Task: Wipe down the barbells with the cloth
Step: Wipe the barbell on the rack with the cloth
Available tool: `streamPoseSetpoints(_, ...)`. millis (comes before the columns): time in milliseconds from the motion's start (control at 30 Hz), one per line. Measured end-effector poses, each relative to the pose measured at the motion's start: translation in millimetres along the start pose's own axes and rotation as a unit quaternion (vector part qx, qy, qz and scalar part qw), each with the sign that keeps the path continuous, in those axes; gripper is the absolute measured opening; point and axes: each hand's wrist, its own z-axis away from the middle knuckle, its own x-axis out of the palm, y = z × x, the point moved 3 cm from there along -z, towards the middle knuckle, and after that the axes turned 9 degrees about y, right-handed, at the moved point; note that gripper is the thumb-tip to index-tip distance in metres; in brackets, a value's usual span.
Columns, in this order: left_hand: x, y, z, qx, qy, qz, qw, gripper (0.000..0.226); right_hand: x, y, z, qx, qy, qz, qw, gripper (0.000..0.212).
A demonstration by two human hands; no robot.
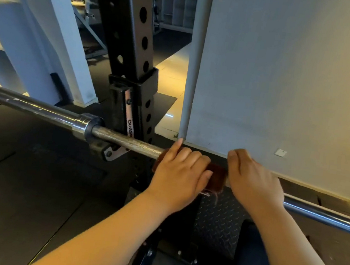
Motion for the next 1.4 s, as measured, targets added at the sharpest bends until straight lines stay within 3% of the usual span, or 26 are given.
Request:
streamPoseSetpoints(133, -12.4, -52.3, 9.0, -0.089, 0.009, -0.022, 0.996, 0.043, 6.8, 2.4, 1.0, 0.017, -0.009, 0.045, 0.999, 0.033)
streamPoseSetpoints(267, -15.2, -38.4, 3.8, -0.146, 0.003, -0.021, 0.989, 0.052, 13.5, 0.2, -1.8, 0.050, 0.018, 0.046, 0.998, 0.041)
streamPoseSetpoints(533, -18.6, -59.0, 16.0, -0.026, 0.001, 0.030, 0.999, 0.045, 6.5, -10.1, 0.5, 0.035, -0.002, 0.082, 0.996, 0.032)
streamPoseSetpoints(667, -18.7, -89.6, 26.0, -0.088, 0.034, 0.023, 0.995, 0.046, 10.1, -43.8, -13.5, 0.037, 0.020, -0.029, 0.999, 0.036)
streamPoseSetpoints(867, -13.9, -69.7, 23.7, -0.167, 0.052, 0.050, 0.983, 0.048, 21.5, -65.3, -17.8, 0.009, -0.069, 0.056, 0.996, 0.042)
streamPoseSetpoints(1033, -16.3, -105.4, 36.1, -0.049, 0.036, 0.024, 0.998, 0.046, 19.6, -70.1, -15.5, 0.000, -0.064, 0.087, 0.994, 0.034)
streamPoseSetpoints(1100, -17.1, -115.5, 38.6, -0.065, 0.039, 0.013, 0.997, 0.048, 22.2, -69.3, -17.0, 0.008, -0.057, 0.084, 0.995, 0.035)
streamPoseSetpoints(1267, -14.5, -76.8, 25.7, -0.195, 0.051, 0.037, 0.979, 0.052, 27.4, -65.1, -19.5, 0.034, -0.038, 0.064, 0.997, 0.042)
streamPoseSetpoints(1400, -10.8, -68.2, 26.8, -0.081, 0.049, 0.035, 0.995, 0.043, 27.7, -64.8, -18.4, 0.030, -0.026, 0.061, 0.997, 0.043)
